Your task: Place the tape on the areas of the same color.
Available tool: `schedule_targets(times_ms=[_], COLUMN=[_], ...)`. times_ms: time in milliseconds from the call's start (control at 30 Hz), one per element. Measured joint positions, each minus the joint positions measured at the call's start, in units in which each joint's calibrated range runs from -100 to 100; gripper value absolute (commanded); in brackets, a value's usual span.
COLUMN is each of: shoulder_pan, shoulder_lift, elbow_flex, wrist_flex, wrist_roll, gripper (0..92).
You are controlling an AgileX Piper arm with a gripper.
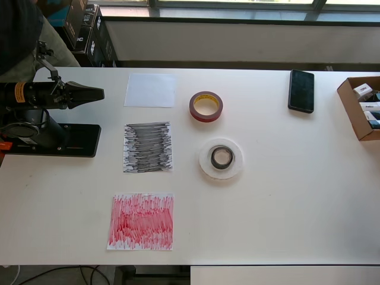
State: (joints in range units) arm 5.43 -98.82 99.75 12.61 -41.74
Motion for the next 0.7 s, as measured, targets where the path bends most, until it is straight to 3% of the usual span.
schedule_targets(times_ms=[700], shoulder_pan=[0.00], shoulder_lift=[0.00], elbow_flex=[0.00], wrist_flex=[0.00], wrist_roll=[-0.01], gripper=[0.0])
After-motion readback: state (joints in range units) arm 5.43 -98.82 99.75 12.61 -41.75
